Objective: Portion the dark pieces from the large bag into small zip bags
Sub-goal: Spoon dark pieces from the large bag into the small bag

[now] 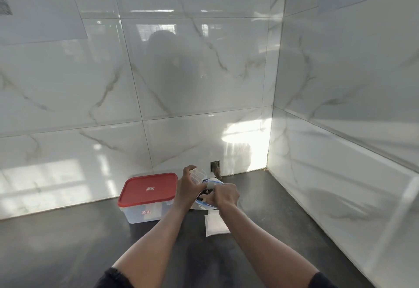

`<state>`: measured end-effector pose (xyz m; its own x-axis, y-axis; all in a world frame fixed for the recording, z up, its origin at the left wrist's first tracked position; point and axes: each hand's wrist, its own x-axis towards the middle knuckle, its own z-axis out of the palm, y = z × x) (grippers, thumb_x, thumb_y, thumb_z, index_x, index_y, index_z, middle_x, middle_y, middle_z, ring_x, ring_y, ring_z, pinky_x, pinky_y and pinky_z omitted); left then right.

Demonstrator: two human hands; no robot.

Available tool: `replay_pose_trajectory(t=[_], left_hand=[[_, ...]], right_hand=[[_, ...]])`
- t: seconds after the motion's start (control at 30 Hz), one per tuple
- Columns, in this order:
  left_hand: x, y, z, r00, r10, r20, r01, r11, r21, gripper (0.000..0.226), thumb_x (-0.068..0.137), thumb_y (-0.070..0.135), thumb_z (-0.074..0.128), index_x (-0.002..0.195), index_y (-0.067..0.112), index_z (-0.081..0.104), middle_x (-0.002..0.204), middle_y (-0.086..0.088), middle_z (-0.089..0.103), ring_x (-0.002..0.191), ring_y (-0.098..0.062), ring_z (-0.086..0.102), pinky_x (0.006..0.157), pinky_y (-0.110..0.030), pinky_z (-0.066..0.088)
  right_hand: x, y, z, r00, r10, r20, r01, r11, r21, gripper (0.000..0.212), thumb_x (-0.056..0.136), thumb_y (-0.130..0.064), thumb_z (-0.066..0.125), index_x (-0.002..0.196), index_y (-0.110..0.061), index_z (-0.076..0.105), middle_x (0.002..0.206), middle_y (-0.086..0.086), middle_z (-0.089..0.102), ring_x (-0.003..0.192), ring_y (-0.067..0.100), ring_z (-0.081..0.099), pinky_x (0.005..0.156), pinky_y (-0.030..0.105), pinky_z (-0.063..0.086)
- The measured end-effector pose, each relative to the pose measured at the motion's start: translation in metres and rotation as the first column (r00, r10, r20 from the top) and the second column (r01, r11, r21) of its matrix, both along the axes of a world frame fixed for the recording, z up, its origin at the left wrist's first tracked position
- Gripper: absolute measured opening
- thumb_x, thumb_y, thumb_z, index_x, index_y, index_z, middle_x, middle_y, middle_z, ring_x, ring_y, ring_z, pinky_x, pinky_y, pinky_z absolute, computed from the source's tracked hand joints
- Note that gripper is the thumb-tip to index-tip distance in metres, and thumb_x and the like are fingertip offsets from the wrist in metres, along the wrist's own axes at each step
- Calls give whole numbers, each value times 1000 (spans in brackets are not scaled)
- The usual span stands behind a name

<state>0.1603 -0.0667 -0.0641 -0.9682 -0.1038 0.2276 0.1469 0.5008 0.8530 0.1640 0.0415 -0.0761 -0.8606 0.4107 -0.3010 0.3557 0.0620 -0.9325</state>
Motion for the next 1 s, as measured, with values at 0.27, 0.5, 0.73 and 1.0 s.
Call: replay_pose_trajectory(t=[0.27, 0.5, 0.73, 1.0], left_hand=[[-2, -8, -3, 1000, -9, 1, 9, 999, -42, 68, 69, 23, 81, 126, 8, 46, 104, -2, 55, 92, -18, 50, 78, -25, 39], [-9, -12, -11, 1000, 13, 24, -12, 1000, -9, 55, 71, 20, 78, 120, 10, 53, 109, -6, 63, 98, -21, 58, 80, -25, 42], [-9, -16, -15, 998, -53, 16, 53, 999, 6, 69, 65, 30, 83, 122, 11, 49, 108, -3, 60, 99, -21, 56, 81, -28, 45], [-10, -15, -23, 994, -113, 16, 113, 992, -49, 66, 71, 24, 80, 125, 14, 44, 110, -8, 61, 101, -25, 57, 86, -31, 47]], right_hand=[[23, 28, 14, 986, -103, -134, 77, 980, -183, 16, 67, 2, 57, 53, -4, 63, 46, 9, 55, 37, 19, 47, 40, 22, 41], [31, 56, 18, 962, -127, -241, 85, 980, -181, 19, 70, 7, 58, 53, -2, 62, 43, 10, 49, 29, 13, 35, 33, 18, 29], [25, 64, 34, 935, -145, -325, 42, 951, -305, 17, 70, 10, 56, 56, 2, 60, 35, 5, 46, 29, 14, 32, 33, 16, 24], [19, 36, 61, 883, 16, -470, -80, 990, -118, 22, 77, 8, 56, 57, -1, 61, 41, 7, 48, 31, 11, 39, 39, 19, 33]])
